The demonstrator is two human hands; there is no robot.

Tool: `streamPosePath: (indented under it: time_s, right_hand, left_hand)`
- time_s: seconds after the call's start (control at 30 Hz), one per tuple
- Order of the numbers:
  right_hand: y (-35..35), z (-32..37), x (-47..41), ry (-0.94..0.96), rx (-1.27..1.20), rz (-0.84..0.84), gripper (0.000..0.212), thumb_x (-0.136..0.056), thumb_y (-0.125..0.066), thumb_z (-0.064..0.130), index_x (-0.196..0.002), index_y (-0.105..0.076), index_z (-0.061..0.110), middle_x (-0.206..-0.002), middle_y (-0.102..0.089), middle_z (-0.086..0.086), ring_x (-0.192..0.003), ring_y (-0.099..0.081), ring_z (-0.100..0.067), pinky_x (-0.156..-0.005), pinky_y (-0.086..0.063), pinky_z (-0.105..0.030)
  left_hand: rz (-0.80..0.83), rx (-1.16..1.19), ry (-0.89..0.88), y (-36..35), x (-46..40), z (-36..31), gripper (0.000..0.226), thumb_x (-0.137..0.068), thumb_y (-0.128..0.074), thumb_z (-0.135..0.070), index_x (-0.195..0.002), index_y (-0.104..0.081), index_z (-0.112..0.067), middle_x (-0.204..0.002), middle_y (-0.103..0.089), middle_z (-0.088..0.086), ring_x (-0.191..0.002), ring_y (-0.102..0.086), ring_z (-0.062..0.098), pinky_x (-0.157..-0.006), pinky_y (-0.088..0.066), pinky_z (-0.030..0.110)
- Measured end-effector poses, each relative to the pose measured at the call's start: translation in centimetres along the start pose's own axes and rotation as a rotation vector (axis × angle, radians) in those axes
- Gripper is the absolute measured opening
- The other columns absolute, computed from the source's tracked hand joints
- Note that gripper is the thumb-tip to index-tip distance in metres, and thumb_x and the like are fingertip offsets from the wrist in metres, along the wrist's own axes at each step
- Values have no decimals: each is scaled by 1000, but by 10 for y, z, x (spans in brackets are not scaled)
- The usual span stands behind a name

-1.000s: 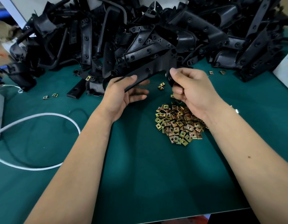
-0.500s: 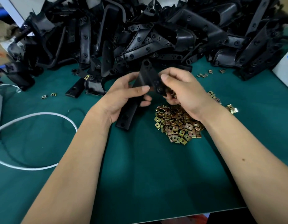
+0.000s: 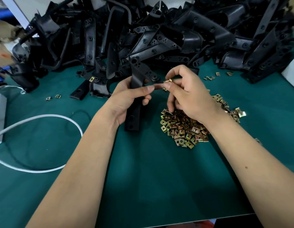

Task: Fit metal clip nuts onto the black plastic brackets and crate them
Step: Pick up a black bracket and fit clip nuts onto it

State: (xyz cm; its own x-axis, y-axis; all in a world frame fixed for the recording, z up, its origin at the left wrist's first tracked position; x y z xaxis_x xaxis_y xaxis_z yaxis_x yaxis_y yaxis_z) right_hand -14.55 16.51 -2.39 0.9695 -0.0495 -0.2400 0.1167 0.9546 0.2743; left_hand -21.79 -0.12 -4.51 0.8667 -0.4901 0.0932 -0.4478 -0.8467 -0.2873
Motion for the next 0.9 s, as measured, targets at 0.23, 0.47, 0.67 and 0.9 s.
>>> streamPosePath:
  time_s: [0.23,0.47,0.67,0.9]
  right_hand:
    - [0,6,0,118,175,-58,4,-96,-72,19,-97,-75,16,-75,-70,17,-65,-63,-2,-65,-48,-19]
    - [-5,0,-1,-7,-4,-45,10,-100,-66,15,-98,-71,6,-76,-74,-7,-48,-65,-23,-38,-40,-22]
    - [-8,-5,0,-81,-34,-31,11,-102,-63,14,-93,-63,9,-70,-73,-13,-43,-63,-31,-31,-35,-24]
    - [-10,-5,1,-109,-51,-21,13,-101,-65,15,-92,-65,5,-68,-72,-13,-39,-58,-24,-33,-33,-21]
  left_hand:
    - [17,-49,-6,-5,2,0,27,-83,-79,0,-106,-68,-8,-85,-74,2,-69,-70,12,-62,-57,19]
    - [34,-66,-19,-9,3,-1,30,-80,-82,-4,-106,-68,-10,-88,-74,3,-76,-73,14,-64,-57,18]
    - [82,-180,-56,-13,4,-2,34,-82,-80,1,-110,-65,-10,-86,-74,0,-75,-72,13,-63,-56,19]
    - [106,-169,-44,-13,4,-2,40,-77,-81,4,-111,-63,-8,-84,-75,2,-77,-73,14,-66,-58,21]
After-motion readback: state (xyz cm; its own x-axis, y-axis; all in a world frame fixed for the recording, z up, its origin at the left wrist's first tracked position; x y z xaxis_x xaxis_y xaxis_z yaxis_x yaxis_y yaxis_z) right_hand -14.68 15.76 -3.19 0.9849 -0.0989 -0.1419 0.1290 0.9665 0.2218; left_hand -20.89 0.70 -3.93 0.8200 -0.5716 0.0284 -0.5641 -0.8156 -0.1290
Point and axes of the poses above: each hand's wrist, its own x-axis away from the middle knuckle, its own y-axis out of the back of the hand, z = x × y, the point moved 5 cm from there along -x, towards the middle knuckle
